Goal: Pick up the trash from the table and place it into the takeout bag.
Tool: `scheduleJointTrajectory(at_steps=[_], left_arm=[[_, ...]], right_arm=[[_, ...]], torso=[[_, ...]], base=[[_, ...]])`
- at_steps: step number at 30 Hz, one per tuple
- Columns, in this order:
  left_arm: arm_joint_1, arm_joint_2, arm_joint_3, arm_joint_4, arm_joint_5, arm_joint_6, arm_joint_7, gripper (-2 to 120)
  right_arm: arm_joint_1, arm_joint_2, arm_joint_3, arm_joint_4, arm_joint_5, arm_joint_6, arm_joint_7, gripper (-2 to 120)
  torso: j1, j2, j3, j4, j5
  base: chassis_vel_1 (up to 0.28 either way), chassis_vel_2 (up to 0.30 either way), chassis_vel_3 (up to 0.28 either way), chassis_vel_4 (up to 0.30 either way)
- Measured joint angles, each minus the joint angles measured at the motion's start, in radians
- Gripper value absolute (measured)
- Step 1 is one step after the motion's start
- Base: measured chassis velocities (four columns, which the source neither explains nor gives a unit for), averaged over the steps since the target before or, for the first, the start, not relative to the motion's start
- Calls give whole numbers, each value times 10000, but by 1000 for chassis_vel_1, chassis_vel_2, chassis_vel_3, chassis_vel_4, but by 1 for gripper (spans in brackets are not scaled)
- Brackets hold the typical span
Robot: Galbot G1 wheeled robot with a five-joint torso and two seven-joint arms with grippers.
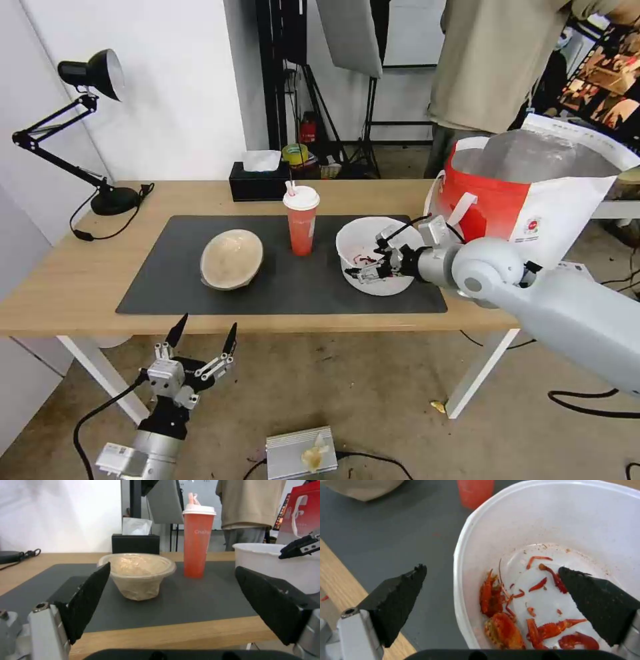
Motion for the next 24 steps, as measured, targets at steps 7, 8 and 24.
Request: scheduleJointTrajectory(at_steps=[7, 8, 24], left_arm=[[-24, 21, 23, 65, -12, -13, 12, 100], [-26, 21, 29, 83, -13, -22, 14, 100], [5, 8, 50, 106, -16, -72, 57, 100]], right_arm=[[-87, 15, -2, -23, -138, -49, 19, 99], [-108, 17, -2, -23, -151, -60, 19, 96], [-240, 62, 31, -2, -217, -131, 101, 37]], torso=[[0, 0, 0, 0, 0], [0, 0, 0, 0, 0], [0, 0, 0, 0, 1]], base=[[0, 0, 0, 0], [0, 0, 0, 0], [0, 0, 0, 0]])
